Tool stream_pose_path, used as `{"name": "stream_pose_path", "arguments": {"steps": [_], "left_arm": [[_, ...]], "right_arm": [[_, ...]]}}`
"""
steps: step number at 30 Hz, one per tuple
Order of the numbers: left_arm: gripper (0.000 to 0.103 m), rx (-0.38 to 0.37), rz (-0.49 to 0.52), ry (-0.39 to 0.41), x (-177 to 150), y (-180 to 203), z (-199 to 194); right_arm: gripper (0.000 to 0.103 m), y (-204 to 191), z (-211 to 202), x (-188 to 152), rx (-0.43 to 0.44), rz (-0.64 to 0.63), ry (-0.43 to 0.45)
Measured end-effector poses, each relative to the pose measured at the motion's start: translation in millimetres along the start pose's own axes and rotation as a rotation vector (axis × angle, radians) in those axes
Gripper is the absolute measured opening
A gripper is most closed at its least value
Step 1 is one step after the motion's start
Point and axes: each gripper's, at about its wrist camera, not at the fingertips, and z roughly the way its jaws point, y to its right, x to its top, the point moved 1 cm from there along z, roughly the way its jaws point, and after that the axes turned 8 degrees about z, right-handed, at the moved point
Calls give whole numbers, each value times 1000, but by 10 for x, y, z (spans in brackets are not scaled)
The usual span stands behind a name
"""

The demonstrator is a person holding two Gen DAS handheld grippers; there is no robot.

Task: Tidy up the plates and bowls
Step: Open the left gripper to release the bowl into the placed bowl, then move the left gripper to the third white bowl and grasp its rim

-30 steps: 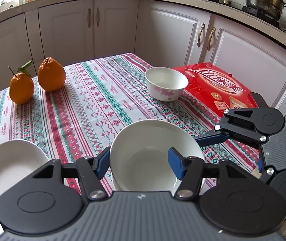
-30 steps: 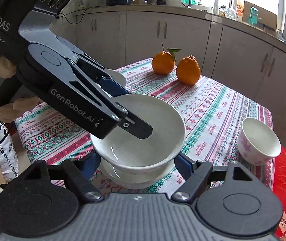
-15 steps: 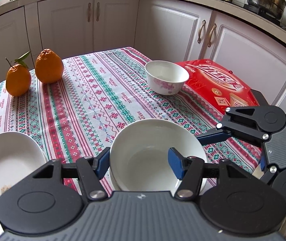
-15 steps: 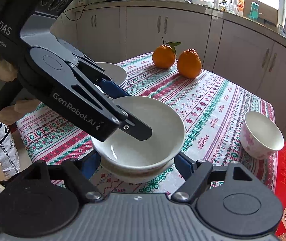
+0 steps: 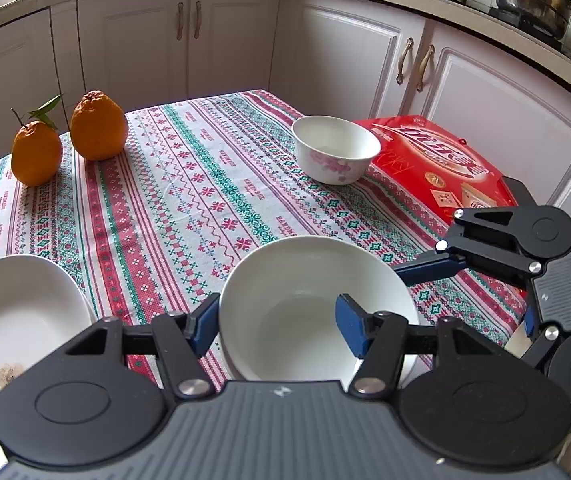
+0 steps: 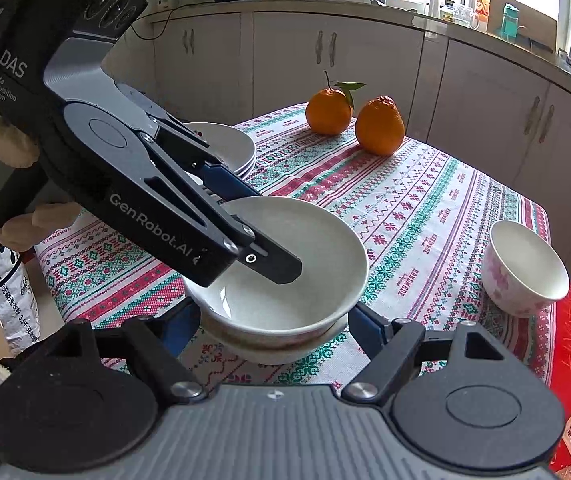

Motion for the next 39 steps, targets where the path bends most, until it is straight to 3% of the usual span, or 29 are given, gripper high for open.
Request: {"name": "stream_pose_path", "arguments": {"steps": [3, 6, 13, 20, 29, 32, 39], "left_arm": [[60, 10, 0, 0, -1, -12, 7], [62, 3, -6, 4, 1, -38, -6], [69, 20, 14, 33, 65, -25, -116], [71, 37, 25, 51, 132, -22, -175], [71, 33, 45, 39, 213, 34, -134], [80, 33, 66, 41, 311, 63, -110], [86, 3, 104, 35, 646, 126, 108]], "right_arm": [[85, 6, 10, 2, 2, 6, 1], [98, -13, -16, 4, -13, -7, 26], [103, -11, -143, 43, -20, -12, 73], [103, 78, -172, 52, -67, 20, 95], [103, 168, -252, -40, -68, 49, 109], [103, 265, -329, -51, -92, 60, 125], [103, 735, -412, -71, -187, 116, 138]]}}
